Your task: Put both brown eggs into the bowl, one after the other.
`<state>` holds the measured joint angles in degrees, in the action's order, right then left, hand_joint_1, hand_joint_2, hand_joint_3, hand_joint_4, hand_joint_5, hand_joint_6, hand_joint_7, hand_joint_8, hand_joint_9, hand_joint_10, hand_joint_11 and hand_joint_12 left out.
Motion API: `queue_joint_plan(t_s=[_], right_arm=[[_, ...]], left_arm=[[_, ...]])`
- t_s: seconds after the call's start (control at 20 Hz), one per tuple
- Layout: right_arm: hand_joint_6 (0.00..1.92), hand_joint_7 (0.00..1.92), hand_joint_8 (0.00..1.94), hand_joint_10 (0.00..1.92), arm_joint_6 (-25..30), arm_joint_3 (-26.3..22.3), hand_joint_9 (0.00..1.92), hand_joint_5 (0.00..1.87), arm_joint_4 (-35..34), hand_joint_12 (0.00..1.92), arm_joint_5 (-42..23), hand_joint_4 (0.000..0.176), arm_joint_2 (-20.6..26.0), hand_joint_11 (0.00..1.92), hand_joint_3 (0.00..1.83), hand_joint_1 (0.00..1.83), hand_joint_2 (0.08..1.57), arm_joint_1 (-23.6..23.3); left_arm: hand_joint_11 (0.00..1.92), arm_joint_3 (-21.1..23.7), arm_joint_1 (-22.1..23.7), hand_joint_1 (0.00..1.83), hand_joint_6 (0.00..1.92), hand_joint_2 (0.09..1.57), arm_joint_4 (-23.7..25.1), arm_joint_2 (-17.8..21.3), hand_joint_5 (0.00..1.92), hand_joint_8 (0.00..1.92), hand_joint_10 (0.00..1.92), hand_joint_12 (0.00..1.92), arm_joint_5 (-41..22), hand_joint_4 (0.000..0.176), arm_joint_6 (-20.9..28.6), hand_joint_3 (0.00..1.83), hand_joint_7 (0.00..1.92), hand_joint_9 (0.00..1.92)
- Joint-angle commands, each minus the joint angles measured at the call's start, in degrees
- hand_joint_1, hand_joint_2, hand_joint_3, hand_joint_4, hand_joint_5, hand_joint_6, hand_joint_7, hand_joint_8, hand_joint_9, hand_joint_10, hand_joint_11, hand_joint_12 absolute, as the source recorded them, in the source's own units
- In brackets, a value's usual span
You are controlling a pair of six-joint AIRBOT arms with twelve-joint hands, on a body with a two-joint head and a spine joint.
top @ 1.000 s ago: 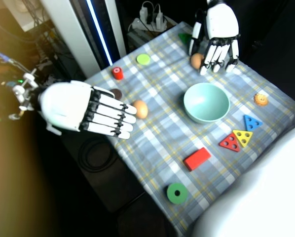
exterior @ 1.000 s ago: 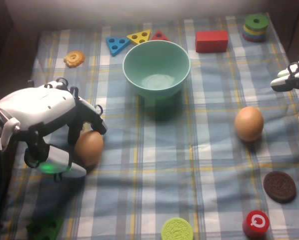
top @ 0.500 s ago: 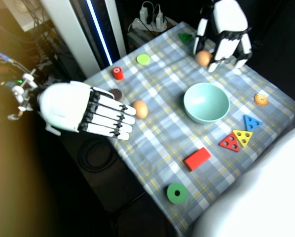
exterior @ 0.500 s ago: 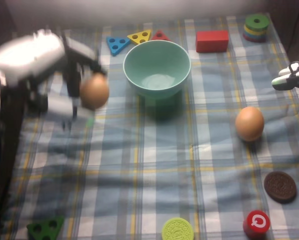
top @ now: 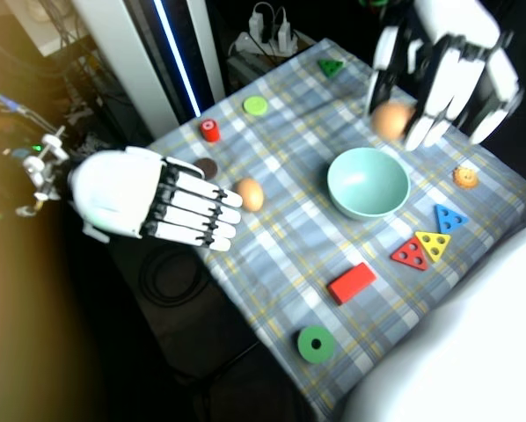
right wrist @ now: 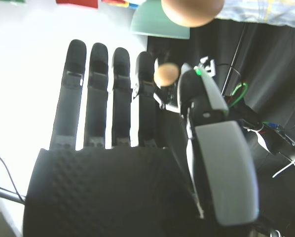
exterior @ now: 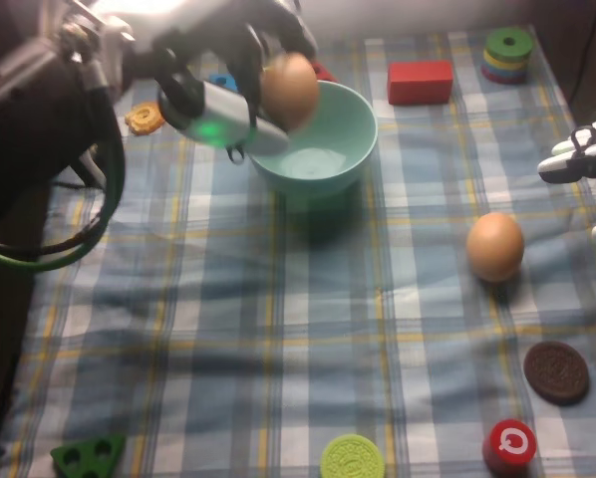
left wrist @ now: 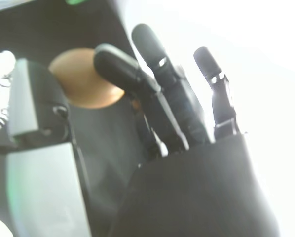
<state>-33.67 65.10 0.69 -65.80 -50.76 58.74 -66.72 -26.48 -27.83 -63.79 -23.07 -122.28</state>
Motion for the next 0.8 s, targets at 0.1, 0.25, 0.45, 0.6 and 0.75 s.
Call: queue_joint_plan(t_s=[0.1,0.25,0.45,0.6,0.75], right_arm=[[0.00,0.68,0.01,0.01,0.1,0.4,0.63,0.64,-1.3,0.34,-6.9,0.000,0.1,0.46,0.00,0.70,1.32,-0.4],[0.00,0.68,0.00,0.01,0.1,0.4,0.64,0.62,-1.3,0.36,-6.9,0.000,0.0,0.49,0.00,0.65,1.33,-0.4],[0.00,0.67,0.00,0.01,0.1,0.5,0.66,0.62,-1.3,0.34,-6.9,0.000,-0.2,0.52,0.00,0.76,1.33,-0.5],[0.00,0.67,0.00,0.00,0.1,0.5,0.64,0.61,-1.3,0.33,-6.9,0.000,-0.2,0.50,0.00,0.71,1.34,-0.5],[0.00,0.66,0.00,0.00,0.1,0.5,0.64,0.61,-1.4,0.33,-6.9,0.000,-0.2,0.50,0.00,0.71,1.33,-0.5]], left_arm=[[0.11,-2.2,0.7,1.24,0.70,1.07,-0.5,-1.3,1.10,0.92,0.09,1.18,-3.2,0.018,0.0,0.00,1.07,0.97],[0.12,-3.6,0.5,1.22,0.80,1.09,-1.4,-2.5,1.04,0.96,0.04,1.21,-2.5,0.026,0.0,0.00,1.04,0.94],[0.11,-4.2,0.6,0.90,0.43,1.08,-1.4,-3.3,0.87,0.02,0.01,1.19,-2.1,0.056,-0.2,0.00,0.97,0.86],[0.14,-4.2,0.7,1.01,0.97,1.11,-1.2,-3.4,0.97,0.00,0.00,1.17,-1.7,0.175,-0.2,0.00,0.99,0.88],[0.06,-4.2,0.6,0.98,1.12,1.15,-1.1,-3.4,0.89,0.00,0.00,1.19,-1.3,0.176,-0.3,0.00,0.94,0.83]])
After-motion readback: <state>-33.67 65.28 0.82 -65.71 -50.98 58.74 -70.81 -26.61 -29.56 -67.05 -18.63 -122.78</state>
